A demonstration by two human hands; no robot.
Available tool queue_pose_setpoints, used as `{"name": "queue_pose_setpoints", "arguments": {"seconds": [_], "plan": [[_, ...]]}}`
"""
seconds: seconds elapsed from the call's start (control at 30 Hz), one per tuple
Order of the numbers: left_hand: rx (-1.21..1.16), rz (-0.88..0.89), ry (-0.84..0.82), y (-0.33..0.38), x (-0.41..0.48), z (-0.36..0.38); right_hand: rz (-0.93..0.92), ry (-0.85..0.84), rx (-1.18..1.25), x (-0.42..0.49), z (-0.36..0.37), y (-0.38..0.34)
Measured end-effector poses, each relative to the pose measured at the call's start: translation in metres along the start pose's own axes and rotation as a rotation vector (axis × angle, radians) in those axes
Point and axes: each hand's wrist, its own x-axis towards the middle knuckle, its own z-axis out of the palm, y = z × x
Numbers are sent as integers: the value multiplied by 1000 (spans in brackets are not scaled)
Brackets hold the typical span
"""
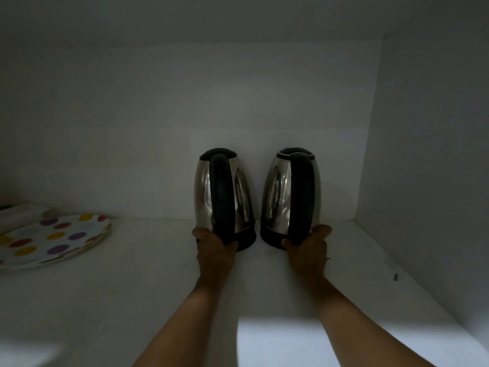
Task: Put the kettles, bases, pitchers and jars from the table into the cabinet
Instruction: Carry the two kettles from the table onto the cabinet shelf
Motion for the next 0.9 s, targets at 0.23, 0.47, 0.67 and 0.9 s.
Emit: {"name": "queue_pose_setpoints", "arguments": {"seconds": [0.23, 0.47, 0.67, 0.9], "plan": [[218, 36, -192, 7, -52, -34, -14, -111, -85, -46, -35, -9], [435, 255, -194, 10, -120, -99, -119, -58, -240, -142, -71, -29], [440, 229, -10, 1, -179, -192, -233, -160, -231, -225, -62, -68], [531, 137, 331, -28, -254, -326, -473, -427, -136, -348, -14, -125]]}}
